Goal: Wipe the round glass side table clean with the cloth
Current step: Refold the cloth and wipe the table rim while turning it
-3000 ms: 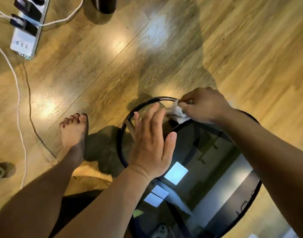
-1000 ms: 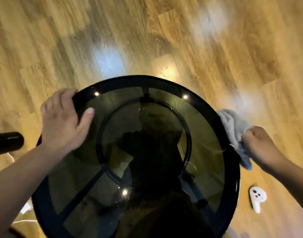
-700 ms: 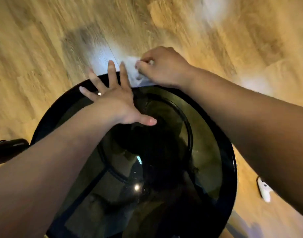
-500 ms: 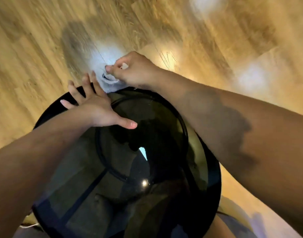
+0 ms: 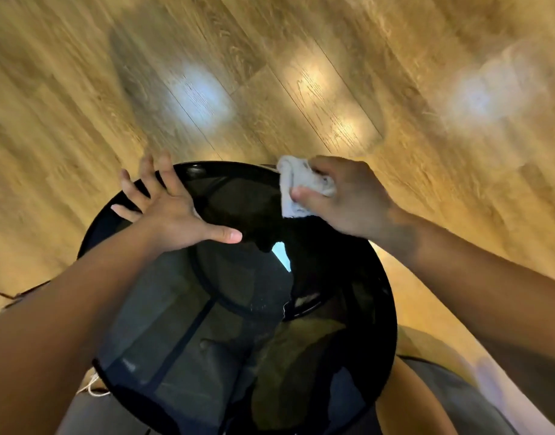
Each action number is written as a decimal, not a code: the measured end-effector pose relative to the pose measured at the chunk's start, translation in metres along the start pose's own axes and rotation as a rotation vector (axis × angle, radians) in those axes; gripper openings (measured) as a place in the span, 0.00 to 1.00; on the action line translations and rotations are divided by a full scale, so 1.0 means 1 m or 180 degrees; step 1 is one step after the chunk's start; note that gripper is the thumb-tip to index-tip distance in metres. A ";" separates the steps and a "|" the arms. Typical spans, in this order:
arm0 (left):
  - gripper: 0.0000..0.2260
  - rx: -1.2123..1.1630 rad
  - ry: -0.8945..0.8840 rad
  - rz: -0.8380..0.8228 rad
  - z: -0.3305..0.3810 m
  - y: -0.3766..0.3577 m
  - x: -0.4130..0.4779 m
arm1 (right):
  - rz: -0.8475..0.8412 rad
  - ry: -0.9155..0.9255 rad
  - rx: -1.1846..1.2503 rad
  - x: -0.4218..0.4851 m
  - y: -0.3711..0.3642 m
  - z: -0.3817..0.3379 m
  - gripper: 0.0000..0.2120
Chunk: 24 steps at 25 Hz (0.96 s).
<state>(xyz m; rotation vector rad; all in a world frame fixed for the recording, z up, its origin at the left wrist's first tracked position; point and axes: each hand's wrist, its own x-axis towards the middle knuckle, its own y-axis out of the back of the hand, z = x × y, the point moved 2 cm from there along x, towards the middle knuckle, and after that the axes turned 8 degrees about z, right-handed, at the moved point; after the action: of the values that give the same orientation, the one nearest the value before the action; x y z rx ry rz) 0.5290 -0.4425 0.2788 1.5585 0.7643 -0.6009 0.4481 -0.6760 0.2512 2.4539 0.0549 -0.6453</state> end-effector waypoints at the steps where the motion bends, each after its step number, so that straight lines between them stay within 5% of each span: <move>1: 0.76 0.0016 0.0042 0.0024 -0.002 0.001 0.002 | -0.0130 0.0171 -0.0153 0.023 -0.012 -0.019 0.16; 6: 0.75 0.0196 0.0105 0.0252 0.005 -0.003 -0.006 | -0.0216 0.0224 0.0085 0.042 -0.018 -0.029 0.30; 12: 0.71 0.0464 0.0082 0.0426 0.019 0.002 -0.018 | 0.0635 -0.1183 0.1031 -0.158 -0.018 0.083 0.25; 16: 0.62 0.1803 -0.2066 0.0852 0.070 -0.018 -0.059 | 0.0267 -0.1717 0.1173 -0.262 -0.038 0.088 0.25; 18: 0.60 0.2428 -0.3004 0.0777 0.112 -0.053 -0.082 | 0.0531 -0.1681 0.0985 -0.251 -0.040 0.087 0.19; 24: 0.61 0.2546 -0.3373 0.0302 0.170 -0.080 -0.082 | 0.0619 -0.1217 0.0037 -0.208 -0.029 0.089 0.20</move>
<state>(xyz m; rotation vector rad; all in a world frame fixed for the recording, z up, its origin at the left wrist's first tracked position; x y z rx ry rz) 0.4239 -0.6181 0.2671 1.6242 -0.4158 -1.5976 0.2210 -0.6800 0.2688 2.2678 -0.3342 -1.0123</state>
